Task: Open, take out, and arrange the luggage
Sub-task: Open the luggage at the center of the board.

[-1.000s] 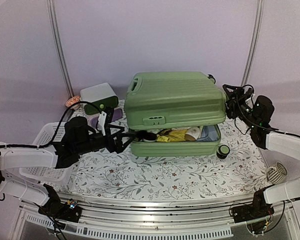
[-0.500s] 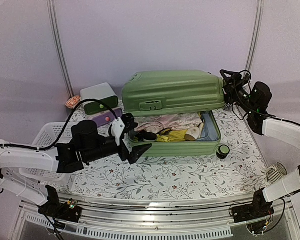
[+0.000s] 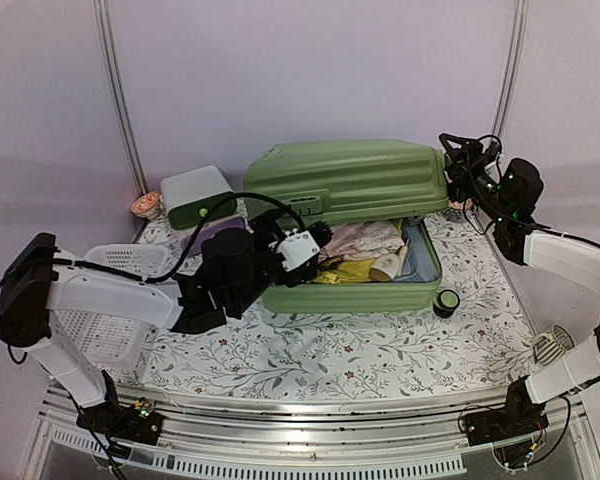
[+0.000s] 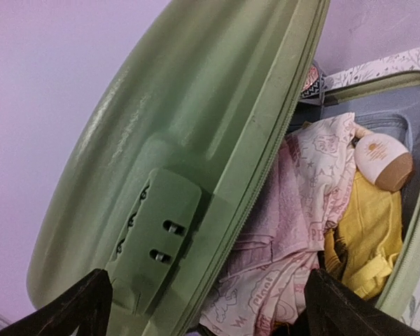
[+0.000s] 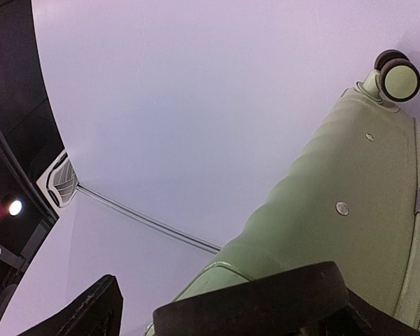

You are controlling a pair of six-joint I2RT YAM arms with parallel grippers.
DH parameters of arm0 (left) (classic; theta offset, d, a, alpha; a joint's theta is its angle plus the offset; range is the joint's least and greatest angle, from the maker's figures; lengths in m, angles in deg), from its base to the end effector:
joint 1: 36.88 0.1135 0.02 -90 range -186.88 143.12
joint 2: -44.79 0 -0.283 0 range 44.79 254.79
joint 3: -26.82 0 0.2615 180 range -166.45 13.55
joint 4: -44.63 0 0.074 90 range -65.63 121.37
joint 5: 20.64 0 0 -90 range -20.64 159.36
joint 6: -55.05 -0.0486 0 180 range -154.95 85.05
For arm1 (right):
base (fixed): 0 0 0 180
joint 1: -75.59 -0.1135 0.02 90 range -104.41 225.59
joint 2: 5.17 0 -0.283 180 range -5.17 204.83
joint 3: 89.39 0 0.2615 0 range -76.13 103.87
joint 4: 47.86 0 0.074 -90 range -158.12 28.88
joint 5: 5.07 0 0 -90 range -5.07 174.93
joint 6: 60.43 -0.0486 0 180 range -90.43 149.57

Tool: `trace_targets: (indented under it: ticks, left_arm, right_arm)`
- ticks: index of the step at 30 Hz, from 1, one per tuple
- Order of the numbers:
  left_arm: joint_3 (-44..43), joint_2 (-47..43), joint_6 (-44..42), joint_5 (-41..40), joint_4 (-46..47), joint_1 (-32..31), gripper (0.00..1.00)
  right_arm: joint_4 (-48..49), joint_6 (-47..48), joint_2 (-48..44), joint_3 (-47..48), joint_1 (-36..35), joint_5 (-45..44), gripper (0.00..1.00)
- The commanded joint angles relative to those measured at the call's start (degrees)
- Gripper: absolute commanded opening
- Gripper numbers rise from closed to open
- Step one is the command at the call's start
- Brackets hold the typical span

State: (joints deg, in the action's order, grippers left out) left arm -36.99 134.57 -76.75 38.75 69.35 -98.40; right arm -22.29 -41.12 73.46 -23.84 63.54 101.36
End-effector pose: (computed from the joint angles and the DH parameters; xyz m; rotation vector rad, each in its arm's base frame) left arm 0.1981 -0.3133 0.2795 0.9506 1.2767 0.1570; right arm 0.3264 0.0837 0.3579 0.4944 1.4259 1.3839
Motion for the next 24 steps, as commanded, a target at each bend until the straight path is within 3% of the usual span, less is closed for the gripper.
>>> trace_targets:
  ticks: [1,10,18,24]
  left_arm:
    - [-5.7,5.6,-13.8,-3.6,8.1,-0.7,0.98]
    - [-15.3,17.2,-24.1,-5.2,18.7,1.5,0.98]
    - [-24.8,19.1,-20.8,-0.4,10.1,4.5,0.98]
    - [-29.9,18.9,-13.2,2.6,0.9,8.7,0.98]
  right_arm:
    - [7.8,0.2,-0.3,4.6,-0.4,1.4,0.93]
    - [7.9,0.2,-1.8,3.2,-0.3,2.0,0.93]
    - [7.6,0.5,-5.0,-0.9,0.8,1.9,0.94]
    - [5.2,0.7,-8.6,-3.8,0.9,5.4,0.96]
